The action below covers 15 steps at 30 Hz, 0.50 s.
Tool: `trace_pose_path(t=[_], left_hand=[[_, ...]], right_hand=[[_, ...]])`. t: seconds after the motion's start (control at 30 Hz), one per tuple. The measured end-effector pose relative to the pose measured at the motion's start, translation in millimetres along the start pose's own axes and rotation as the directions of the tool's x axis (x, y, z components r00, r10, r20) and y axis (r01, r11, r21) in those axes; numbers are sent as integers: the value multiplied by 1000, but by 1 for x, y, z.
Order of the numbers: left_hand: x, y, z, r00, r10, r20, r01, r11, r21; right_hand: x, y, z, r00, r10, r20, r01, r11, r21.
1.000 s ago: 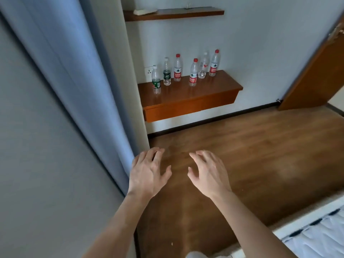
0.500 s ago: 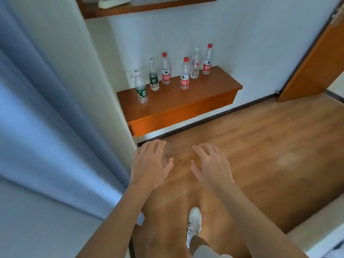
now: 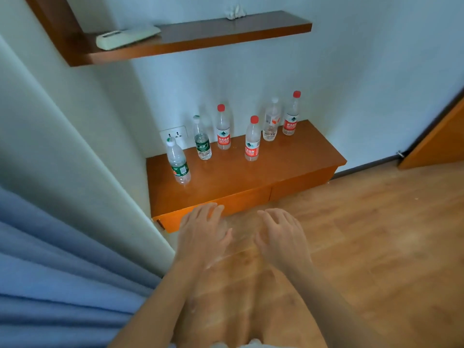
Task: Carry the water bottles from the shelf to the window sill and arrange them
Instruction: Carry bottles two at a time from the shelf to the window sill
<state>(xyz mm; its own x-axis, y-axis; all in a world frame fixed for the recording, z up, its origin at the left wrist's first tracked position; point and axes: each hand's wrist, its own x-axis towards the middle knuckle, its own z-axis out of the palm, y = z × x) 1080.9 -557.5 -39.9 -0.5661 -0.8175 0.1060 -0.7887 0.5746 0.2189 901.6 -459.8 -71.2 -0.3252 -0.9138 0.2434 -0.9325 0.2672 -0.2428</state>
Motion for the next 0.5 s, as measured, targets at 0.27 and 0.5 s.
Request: trace_pose_path(t=[0.27, 0.5], left_hand=[[85, -29, 16, 995, -84, -54, 85, 996, 18], [152, -79, 18, 986, -155, -64, 157, 987, 25]], right_hand=[[98, 4, 38, 996, -91, -14, 91, 996, 22], [201, -13, 71, 989, -136, 55, 132, 989, 64]])
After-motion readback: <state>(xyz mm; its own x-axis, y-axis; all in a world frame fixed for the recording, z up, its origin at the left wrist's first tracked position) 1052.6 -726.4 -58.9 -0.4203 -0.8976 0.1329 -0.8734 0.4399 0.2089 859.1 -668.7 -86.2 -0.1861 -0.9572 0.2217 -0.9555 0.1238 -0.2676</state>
